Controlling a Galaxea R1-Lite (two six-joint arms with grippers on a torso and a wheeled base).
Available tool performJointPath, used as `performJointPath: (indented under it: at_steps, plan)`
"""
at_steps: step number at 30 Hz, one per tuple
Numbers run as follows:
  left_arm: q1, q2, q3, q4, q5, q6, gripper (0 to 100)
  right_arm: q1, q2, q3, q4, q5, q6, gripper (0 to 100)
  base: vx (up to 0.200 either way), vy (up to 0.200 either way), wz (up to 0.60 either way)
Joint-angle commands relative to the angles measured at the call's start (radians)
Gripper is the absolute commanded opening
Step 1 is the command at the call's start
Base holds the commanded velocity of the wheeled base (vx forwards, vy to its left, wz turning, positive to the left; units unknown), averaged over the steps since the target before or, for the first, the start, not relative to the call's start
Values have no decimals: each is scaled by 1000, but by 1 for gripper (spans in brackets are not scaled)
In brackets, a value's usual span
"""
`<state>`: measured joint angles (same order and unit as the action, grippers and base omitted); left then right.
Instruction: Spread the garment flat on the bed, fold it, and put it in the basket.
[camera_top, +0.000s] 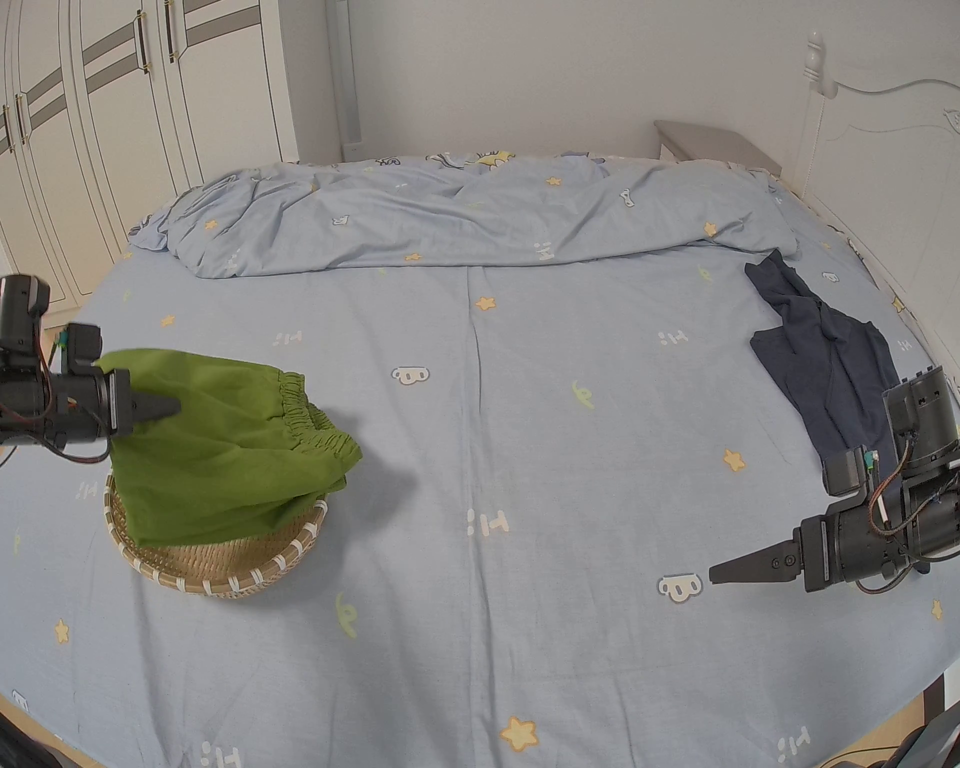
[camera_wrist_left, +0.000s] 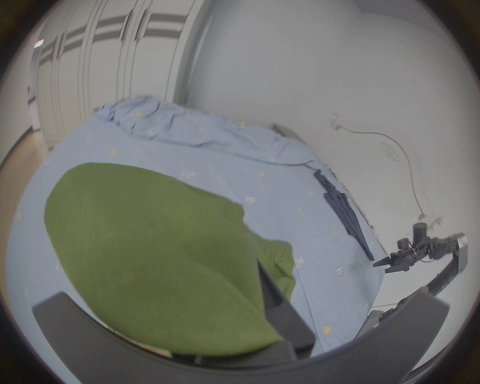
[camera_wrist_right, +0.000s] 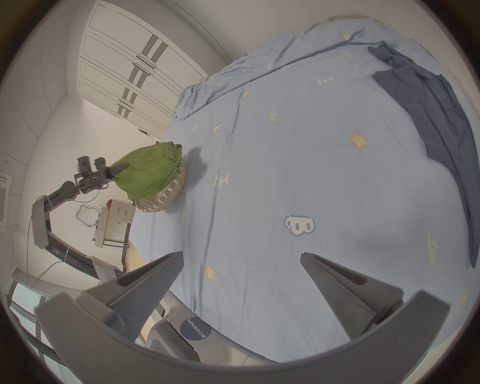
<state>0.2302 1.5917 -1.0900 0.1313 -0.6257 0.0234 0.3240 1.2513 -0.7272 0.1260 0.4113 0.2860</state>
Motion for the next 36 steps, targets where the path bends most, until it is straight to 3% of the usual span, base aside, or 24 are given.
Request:
performJointPath:
  at_steps: [1, 6, 10, 16, 31, 32, 36]
  plan:
    - [49, 91, 45, 37, 6, -17, 0, 26, -19, 0, 1, 0, 2, 100, 0, 0, 0]
    - [75, 132, 36, 106, 58, -82, 0, 43, -32, 2, 3, 0, 4, 100, 0, 0, 0]
    - [57, 203, 25, 111, 195, -111, 0, 44, -39, 0, 15, 0, 4, 100, 0, 0, 0]
    - [12, 324, -42, 110, 279, -142, 0, 44, -33, 0, 15, 0, 2, 100, 0, 0, 0]
    - [-22, 323, -83, 156, 304, -181, 0, 44, -35, 2, 15, 0, 2, 100, 0, 0, 0]
    - [-22, 298, -82, 162, 302, -183, 100, 44, -36, 2, 15, 0, 2, 100, 0, 0, 0]
    - [-20, 238, -77, 172, 302, -183, 100, 44, -36, 2, 15, 0, 2, 100, 0, 0, 0]
